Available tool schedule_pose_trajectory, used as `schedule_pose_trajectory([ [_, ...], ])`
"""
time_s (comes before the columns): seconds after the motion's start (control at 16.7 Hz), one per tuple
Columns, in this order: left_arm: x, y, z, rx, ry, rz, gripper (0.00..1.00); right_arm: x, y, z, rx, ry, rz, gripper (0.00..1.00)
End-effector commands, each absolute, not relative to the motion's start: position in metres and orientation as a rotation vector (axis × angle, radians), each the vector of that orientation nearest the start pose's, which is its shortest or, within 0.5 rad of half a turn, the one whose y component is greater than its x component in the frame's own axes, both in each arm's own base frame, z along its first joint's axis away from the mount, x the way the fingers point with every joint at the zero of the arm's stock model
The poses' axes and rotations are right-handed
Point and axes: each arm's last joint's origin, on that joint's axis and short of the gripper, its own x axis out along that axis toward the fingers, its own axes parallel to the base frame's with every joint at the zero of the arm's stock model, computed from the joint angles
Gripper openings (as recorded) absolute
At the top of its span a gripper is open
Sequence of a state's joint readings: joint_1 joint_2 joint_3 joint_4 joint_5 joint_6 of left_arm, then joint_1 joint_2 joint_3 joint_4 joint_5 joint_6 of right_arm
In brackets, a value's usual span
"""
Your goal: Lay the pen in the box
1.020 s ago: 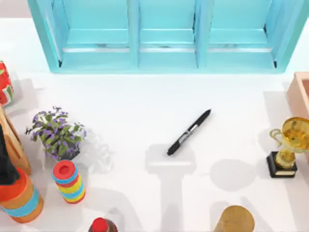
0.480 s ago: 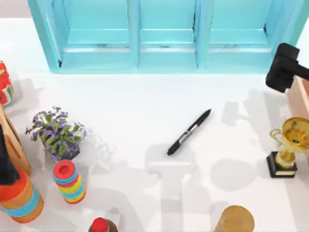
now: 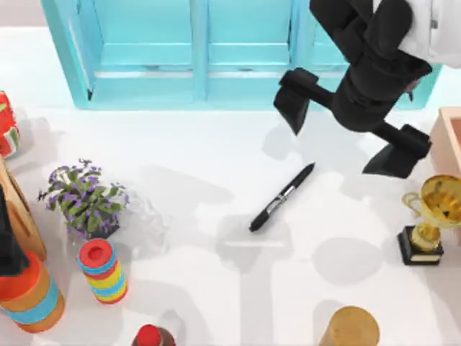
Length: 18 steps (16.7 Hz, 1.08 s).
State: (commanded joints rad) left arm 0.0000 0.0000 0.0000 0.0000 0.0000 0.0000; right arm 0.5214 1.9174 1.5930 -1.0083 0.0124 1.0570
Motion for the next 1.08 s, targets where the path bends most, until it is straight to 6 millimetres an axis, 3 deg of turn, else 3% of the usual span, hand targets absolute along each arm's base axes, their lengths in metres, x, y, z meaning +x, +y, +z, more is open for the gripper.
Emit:
schedule_pose_trajectory([
  [0.36,0.106,-0.001,0.160,0.000,0.000,0.000,1.00,0.374,0.236,0.190,0.604,1.458,-0.469,1.00],
  [0.84,0.106,-0.001,0.160,0.000,0.000,0.000,1.00,0.379,0.237,0.185,0.621,1.462,-0.494,1.00],
  [1.08,0.106,-0.001,0.160,0.000,0.000,0.000,1.00,0.383,0.242,0.148,0.617,1.465,-0.492,1.00],
])
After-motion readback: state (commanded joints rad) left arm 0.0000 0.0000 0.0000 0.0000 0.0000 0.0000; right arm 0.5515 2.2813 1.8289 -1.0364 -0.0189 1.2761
